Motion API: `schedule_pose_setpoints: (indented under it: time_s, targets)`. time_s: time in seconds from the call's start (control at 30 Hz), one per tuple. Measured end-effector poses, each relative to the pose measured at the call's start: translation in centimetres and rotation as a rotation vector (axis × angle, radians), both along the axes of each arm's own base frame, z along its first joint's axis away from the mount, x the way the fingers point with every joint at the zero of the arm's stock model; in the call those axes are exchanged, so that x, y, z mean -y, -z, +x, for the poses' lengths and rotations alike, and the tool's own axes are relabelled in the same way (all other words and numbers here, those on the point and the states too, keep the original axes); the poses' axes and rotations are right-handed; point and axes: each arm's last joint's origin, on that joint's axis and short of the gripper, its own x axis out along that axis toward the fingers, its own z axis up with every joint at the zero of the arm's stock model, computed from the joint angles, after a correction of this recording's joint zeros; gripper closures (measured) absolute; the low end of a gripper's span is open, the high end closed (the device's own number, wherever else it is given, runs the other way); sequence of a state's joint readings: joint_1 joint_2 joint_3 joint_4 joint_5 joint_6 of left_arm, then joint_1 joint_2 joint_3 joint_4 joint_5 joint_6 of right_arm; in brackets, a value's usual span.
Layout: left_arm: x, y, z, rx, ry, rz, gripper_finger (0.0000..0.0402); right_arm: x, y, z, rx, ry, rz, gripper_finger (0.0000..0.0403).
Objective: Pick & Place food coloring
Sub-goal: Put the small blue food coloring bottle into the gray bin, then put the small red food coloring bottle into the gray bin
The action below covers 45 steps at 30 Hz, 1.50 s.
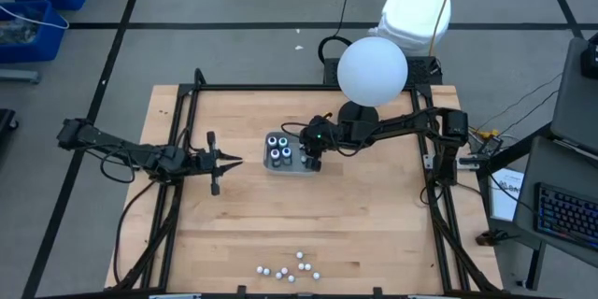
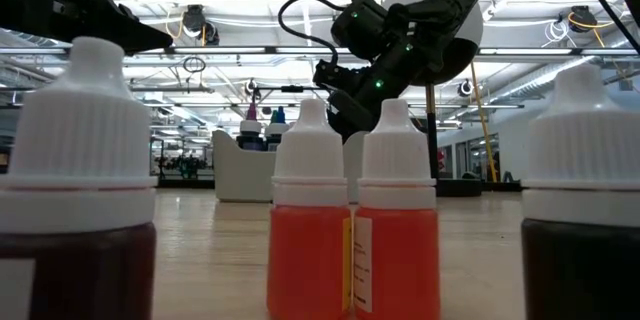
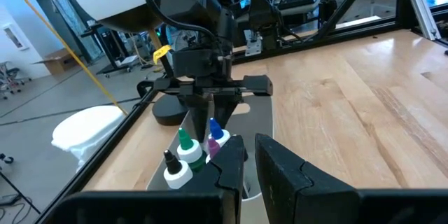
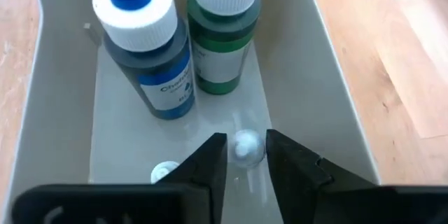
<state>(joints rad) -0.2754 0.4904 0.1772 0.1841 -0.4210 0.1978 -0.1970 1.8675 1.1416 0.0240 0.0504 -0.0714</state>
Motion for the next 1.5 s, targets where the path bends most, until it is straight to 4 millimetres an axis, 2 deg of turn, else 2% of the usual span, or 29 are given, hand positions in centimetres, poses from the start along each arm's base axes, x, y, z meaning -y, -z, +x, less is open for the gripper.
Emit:
schedule_pose_setpoints:
  time_s: [0.13, 0.4, 0.5, 0.63, 0.97, 1.2, 1.33, 1.5]
  targets:
    - [0.0, 0.0, 0.0, 0.000, 0.000, 0.000, 0.0355, 0.0, 0.0, 0.0, 0.001, 0.000, -0.002, 0.0296]
    - [0.0, 0.0, 0.0, 0.000, 0.000, 0.000, 0.0355, 0.0, -0.3, 0.0, 0.012, -0.014, -0.028, 0.0303]
    - [0.0, 0.0, 0.0, -0.001, 0.000, 0.000, 0.0355, 0.0, -1.7, -0.2, 0.057, -0.016, -0.039, 0.0302]
    - [0.0, 0.0, 0.0, 0.000, 0.000, 0.000, 0.0355, -0.7, -4.6, -0.5, 0.149, -0.064, -0.090, 0.0305]
    - [0.0, 0.0, 0.0, -0.002, 0.000, 0.001, 0.0355, -6.1, -11.0, -2.3, 0.314, -0.306, -0.252, 0.0310]
    - [0.0, 0.1, 0.0, -0.002, -0.005, -0.047, 0.0355, -9.4, -14.6, -4.2, 0.460, -0.365, -0.219, 0.0318]
    - [0.0, 0.1, 0.0, 0.001, -0.007, -0.066, 0.0355, -11.2, -15.1, -4.9, 0.485, -0.350, -0.092, 0.0327]
    - [0.0, 0.1, 0.0, 0.002, -0.007, -0.071, 0.0355, -14.0, -13.0, -5.8, 0.430, -0.427, -0.042, 0.0342]
